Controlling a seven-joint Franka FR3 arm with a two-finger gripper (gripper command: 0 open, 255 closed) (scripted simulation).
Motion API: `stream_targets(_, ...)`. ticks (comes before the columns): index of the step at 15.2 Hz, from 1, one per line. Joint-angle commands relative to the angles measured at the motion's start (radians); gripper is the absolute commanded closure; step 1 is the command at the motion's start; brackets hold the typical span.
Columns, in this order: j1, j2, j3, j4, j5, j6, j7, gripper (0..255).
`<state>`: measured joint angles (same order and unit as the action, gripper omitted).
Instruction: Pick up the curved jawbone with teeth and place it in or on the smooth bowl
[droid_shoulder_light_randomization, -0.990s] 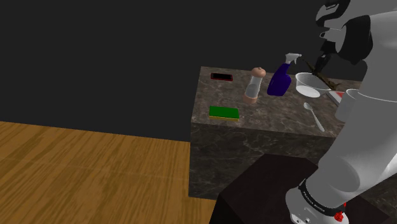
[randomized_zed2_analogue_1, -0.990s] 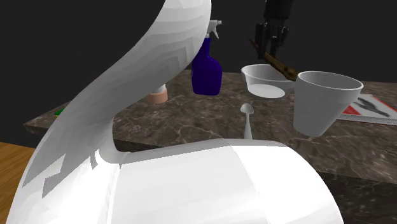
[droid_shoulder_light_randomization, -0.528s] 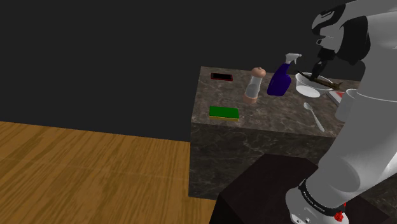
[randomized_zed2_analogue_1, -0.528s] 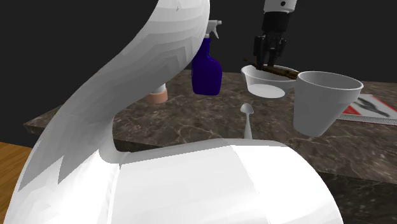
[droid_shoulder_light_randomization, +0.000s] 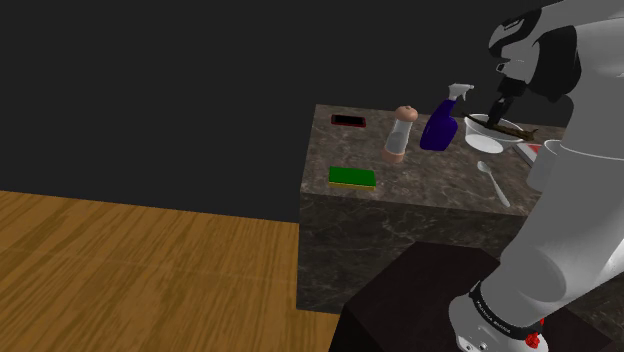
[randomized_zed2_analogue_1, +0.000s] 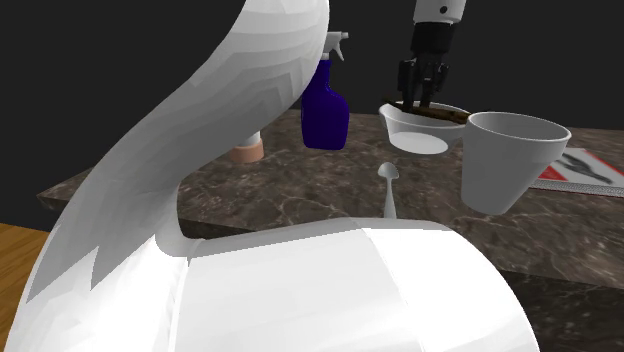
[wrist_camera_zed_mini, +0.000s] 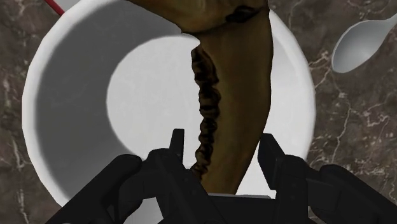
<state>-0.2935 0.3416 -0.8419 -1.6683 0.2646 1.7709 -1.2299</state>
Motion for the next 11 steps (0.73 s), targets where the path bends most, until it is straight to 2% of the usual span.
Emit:
stream_targets(1,0.0,0.0,0.0,0.0,0.0,0.0,0.0,0)
stream_targets(6,0.0,0.0,0.0,0.0,0.0,0.0,0.0,0)
stream_targets(10,-0.026,0.008,-0.005,0.138,-0.002,-0.13,0.005,0)
stream_targets(11,-0.026,0.008,-0.005,0.138,-0.002,-0.13,0.005,0)
